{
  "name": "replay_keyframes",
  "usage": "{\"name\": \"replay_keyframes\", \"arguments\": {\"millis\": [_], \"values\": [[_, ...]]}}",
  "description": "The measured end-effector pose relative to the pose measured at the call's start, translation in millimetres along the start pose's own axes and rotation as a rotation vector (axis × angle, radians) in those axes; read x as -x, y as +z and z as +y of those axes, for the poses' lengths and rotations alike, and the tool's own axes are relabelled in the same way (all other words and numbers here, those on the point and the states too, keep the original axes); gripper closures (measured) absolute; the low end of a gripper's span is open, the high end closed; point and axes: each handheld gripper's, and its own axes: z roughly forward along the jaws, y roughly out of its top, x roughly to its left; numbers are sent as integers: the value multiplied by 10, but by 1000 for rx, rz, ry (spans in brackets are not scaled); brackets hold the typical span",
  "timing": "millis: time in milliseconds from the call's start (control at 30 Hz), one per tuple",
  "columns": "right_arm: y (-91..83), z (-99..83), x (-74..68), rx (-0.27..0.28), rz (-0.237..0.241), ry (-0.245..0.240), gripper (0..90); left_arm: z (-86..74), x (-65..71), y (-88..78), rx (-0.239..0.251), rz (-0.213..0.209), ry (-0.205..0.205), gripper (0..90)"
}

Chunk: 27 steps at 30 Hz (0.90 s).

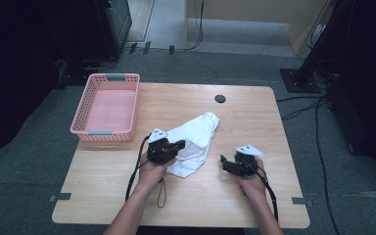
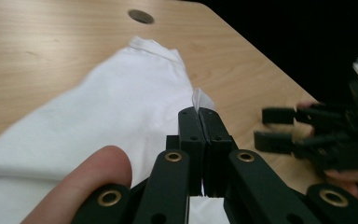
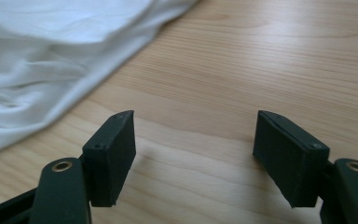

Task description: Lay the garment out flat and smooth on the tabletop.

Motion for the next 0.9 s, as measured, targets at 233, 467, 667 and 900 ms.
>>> {"name": "replay_keyframes", "arguments": {"millis": [233, 467, 667, 900], "values": [[108, 103, -437, 15, 149, -14, 345, 79, -207, -100, 52, 70, -54, 900], [314, 206, -764, -14, 168, -78, 440, 90, -331, -152, 61, 101, -69, 900], [342, 172, -817, -23, 134, -170, 744, 92, -418, -195, 62, 126, -59, 900], [188, 111, -612, -57, 192, -219, 805, 97, -533, -297, 75, 155, -74, 900]]}}
